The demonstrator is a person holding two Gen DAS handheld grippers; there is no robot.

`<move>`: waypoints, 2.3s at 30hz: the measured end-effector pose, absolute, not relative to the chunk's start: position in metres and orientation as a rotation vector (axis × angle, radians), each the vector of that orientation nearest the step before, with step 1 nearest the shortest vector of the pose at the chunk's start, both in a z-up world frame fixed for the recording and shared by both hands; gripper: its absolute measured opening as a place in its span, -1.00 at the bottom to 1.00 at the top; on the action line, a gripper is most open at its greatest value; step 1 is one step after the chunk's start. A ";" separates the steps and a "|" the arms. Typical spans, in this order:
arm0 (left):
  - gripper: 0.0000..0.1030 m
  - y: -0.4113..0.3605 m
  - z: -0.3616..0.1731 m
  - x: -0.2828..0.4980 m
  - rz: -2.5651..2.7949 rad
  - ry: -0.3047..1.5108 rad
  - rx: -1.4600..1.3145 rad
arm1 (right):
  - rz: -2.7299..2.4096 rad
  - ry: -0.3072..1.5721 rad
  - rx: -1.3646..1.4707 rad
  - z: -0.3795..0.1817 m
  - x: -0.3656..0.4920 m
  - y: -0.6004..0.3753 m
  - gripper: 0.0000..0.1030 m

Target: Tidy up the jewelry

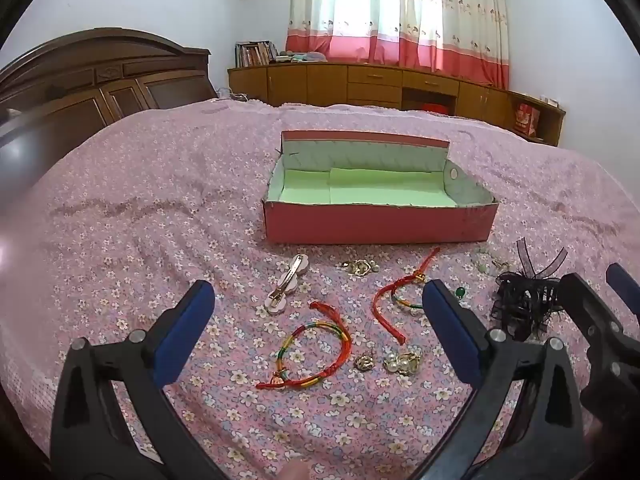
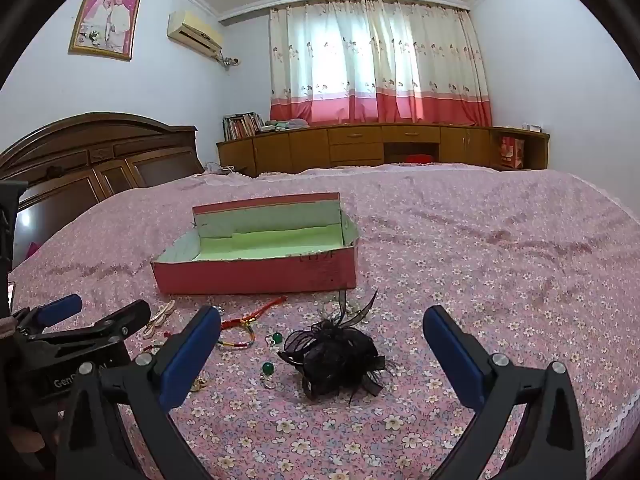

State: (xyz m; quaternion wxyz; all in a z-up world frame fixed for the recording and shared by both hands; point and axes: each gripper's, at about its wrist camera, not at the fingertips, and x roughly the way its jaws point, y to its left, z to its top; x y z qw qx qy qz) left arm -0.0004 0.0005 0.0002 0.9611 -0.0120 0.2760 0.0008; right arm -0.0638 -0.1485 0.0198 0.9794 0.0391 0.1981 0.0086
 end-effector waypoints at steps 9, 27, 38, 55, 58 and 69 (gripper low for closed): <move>0.89 -0.004 -0.001 -0.007 0.002 0.550 -0.017 | 0.018 0.405 0.094 0.016 -0.064 -0.152 1.00; 0.88 -0.004 0.000 -0.001 0.000 0.561 -0.008 | 0.014 0.410 0.084 0.018 -0.064 -0.150 1.00; 0.88 -0.001 0.004 -0.001 0.001 0.556 -0.012 | 0.012 0.408 0.083 0.018 -0.065 -0.150 1.00; 0.88 0.004 0.002 -0.003 0.002 0.555 -0.016 | 0.013 0.408 0.082 0.018 -0.065 -0.150 1.00; 0.88 0.005 0.002 -0.003 0.001 0.554 -0.016 | 0.012 0.409 0.081 0.018 -0.065 -0.150 1.00; 0.88 0.004 0.002 -0.003 0.002 0.554 -0.015 | 0.012 0.408 0.081 0.018 -0.065 -0.150 1.00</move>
